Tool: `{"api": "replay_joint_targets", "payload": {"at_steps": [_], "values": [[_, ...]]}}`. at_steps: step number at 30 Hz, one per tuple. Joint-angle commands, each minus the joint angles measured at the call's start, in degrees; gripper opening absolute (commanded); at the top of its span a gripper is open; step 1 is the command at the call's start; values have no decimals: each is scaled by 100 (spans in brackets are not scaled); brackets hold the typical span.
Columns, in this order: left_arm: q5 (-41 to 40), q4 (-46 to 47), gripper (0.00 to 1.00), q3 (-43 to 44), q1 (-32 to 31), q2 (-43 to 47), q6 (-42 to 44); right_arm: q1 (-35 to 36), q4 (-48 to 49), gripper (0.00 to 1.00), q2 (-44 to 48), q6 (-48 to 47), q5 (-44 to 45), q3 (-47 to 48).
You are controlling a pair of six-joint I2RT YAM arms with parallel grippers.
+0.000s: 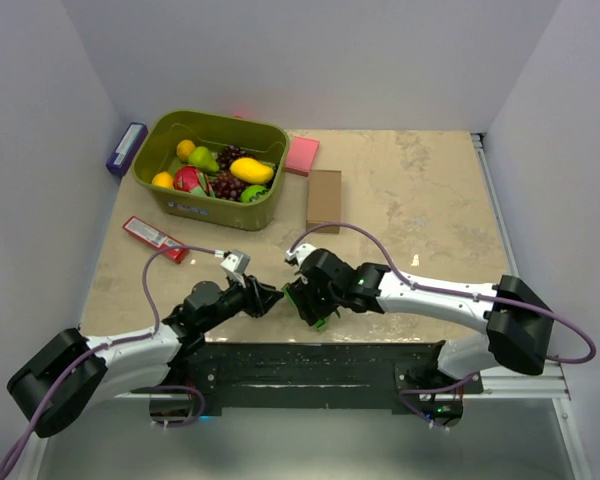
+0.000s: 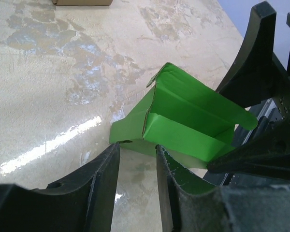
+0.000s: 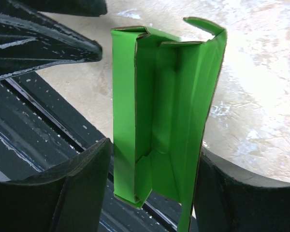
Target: Fold the paper box
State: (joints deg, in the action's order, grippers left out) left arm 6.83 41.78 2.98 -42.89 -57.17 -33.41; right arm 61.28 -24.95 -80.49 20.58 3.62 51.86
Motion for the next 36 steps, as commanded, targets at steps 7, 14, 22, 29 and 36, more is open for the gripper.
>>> {"api": "replay_joint_targets", "payload": {"at_steps": [7, 14, 22, 29, 36], "values": [[20, 691, 40, 132, -210, -549, 106, 420, -80, 60, -819, 385, 903, 492], [-129, 273, 40, 281, -263, -279, 71, 438, -63, 7, -881, 324, 1133, 519], [-420, -2401, 54, 817, -149, 2111, 80, 429, 649, 1, -12, -1142, -149, 9], [-77, -3675, 57, 1696, -114, 2017, 923, 438, 641, 1, 139, -1434, -1091, 44], [-15, -3677, 52, 1811, -114, 2148, 1170, 429, 658, 1, 270, -1364, -1179, -44]]}}
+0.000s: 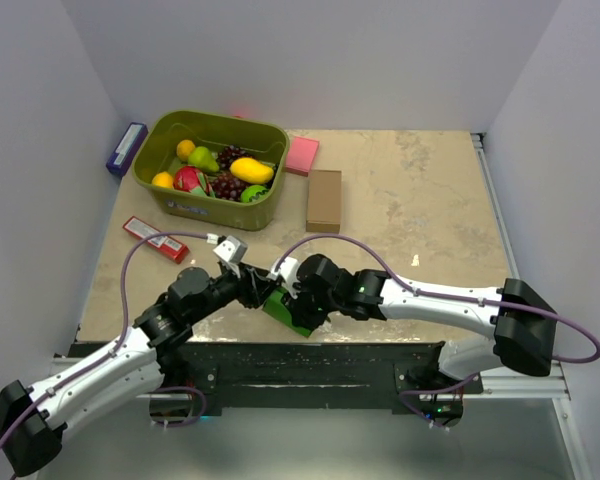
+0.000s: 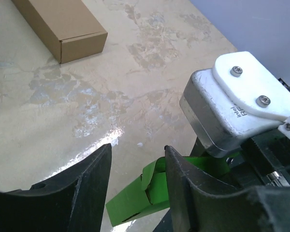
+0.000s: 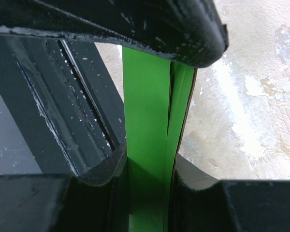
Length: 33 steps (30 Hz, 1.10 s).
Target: Fold the paper box
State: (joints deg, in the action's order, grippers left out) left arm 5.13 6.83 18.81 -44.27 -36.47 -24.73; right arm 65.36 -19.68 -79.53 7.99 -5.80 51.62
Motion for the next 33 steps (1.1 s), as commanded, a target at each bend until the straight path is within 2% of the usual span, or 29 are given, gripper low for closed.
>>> {"api": "replay_joint_targets", "payload": {"at_steps": [1, 12, 18, 24, 29, 33], "values": [[242, -243, 50, 246, 24, 61, 302, 20, 140, 1, 192, -96, -228, -37], [481, -305, 50, 176, -29, 210, 197, 20, 43, 1, 280, -104, -184, -73], [445, -191, 40, 228, -29, 88, 276, 20, 43, 1, 174, -122, -184, -37], [595, -121, 23, 308, -29, -150, 355, 20, 35, 1, 122, -113, -167, -11], [577, -59, 23, 316, -29, -124, 337, 20, 35, 0, 51, -122, -184, -46], [595, -59, 26, 343, -29, -141, 346, 20, 52, 0, 34, -122, -202, -55]]}}
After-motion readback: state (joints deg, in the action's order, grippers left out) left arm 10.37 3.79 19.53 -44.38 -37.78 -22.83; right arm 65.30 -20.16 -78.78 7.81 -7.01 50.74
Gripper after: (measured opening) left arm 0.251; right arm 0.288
